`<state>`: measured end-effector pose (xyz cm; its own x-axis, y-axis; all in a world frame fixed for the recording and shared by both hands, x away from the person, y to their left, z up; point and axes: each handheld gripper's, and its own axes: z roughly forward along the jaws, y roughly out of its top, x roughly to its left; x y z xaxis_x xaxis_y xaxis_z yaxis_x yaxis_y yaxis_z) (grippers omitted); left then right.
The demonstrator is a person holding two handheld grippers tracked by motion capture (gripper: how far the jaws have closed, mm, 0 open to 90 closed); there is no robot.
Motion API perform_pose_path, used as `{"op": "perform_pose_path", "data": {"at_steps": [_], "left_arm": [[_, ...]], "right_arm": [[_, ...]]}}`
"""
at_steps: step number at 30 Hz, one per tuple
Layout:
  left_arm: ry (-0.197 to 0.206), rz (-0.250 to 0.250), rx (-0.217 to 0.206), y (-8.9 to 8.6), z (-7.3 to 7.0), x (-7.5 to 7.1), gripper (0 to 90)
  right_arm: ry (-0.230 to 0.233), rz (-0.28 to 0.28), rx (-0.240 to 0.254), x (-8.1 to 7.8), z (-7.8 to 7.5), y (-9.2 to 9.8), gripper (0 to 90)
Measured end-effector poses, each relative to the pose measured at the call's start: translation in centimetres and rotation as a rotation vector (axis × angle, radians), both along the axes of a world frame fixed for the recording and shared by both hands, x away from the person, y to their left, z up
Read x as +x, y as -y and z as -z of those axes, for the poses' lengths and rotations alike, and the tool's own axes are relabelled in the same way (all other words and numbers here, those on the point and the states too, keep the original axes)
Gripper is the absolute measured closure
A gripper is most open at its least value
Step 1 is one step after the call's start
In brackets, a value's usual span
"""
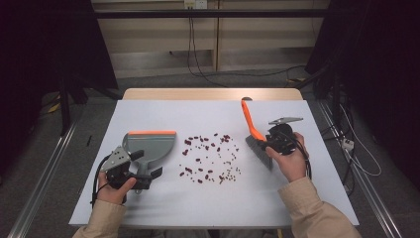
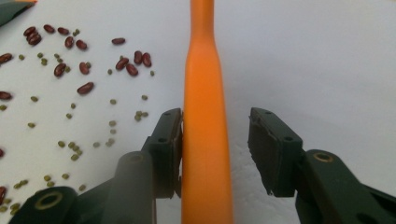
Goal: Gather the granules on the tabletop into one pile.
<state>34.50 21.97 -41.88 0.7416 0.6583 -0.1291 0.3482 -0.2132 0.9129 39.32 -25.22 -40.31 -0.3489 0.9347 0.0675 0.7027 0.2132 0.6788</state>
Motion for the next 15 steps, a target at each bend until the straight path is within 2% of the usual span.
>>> {"op": "perform_pose_path", "data": {"at_steps": [6, 12, 15], "left_arm": [[-0.002, 0.001, 0.003, 0.0, 0.0, 0.0, 4.0], [-0.006, 0.001, 0.005, -0.1, 0.1, 0.0, 4.0], [-0.004, -0.001, 0.005, -0.1, 0.1, 0.1, 4.0]], "right_arm": [[-0.023, -0.025, -0.021, -0.1, 0.8, -0.1, 63.3], [-0.038, 0.003, -0.033, 0.0, 1.2, -0.3, 69.7], [-0.048, 0.010, -0.018, 0.0, 1.2, -0.4, 70.7]]}}
